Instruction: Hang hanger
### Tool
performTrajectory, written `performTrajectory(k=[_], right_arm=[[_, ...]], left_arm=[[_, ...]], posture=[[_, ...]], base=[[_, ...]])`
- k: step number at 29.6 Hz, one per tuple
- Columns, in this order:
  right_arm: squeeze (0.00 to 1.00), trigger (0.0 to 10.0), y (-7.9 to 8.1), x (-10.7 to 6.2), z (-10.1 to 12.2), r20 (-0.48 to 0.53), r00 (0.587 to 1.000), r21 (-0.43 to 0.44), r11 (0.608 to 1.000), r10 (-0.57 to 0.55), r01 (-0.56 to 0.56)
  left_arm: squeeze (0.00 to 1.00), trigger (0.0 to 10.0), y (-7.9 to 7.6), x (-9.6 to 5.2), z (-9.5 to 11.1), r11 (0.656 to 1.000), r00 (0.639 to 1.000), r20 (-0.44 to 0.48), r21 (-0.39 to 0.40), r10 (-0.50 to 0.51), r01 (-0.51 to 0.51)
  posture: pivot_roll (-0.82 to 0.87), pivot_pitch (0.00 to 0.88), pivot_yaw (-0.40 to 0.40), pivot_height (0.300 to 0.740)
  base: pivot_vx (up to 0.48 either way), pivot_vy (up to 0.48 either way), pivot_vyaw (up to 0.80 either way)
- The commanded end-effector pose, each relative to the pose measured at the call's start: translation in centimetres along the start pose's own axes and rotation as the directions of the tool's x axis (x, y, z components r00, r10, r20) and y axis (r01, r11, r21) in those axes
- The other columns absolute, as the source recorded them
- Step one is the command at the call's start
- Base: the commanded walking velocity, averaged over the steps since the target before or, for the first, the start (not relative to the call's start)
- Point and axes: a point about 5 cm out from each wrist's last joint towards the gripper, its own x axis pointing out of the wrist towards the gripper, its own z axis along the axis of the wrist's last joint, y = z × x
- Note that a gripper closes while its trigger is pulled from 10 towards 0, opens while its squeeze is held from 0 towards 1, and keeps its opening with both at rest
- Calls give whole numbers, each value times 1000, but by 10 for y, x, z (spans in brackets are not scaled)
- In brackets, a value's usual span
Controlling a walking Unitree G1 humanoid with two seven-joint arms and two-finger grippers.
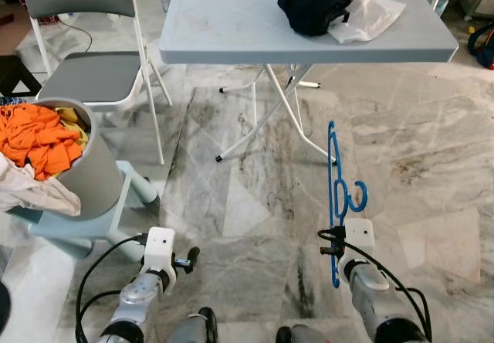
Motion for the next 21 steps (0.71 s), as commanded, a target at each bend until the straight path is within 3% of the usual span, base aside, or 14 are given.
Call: performTrajectory(k=[1,11,21], right_arm=[[0,10000,-1,-3,-1,-1,1000,23,1000,-17,17],[0,10000,1,-7,1,4,1000,18,1000,-22,22],[0,10000,1,-10,-1,-19,999,23,999,-29,29]], left_arm=[[0,10000,-5,3,8,999,998,44,-8,-34,34],[0,10000,-20,9,22,991,986,97,10,-132,132],[0,10000,-27,9,19,987,984,84,8,-160,160]], posture=[[-11,200,9,740],[-21,209,16,740],[-25,209,14,740]], base=[[270,0,-788],[271,0,-780],[267,0,-771]])
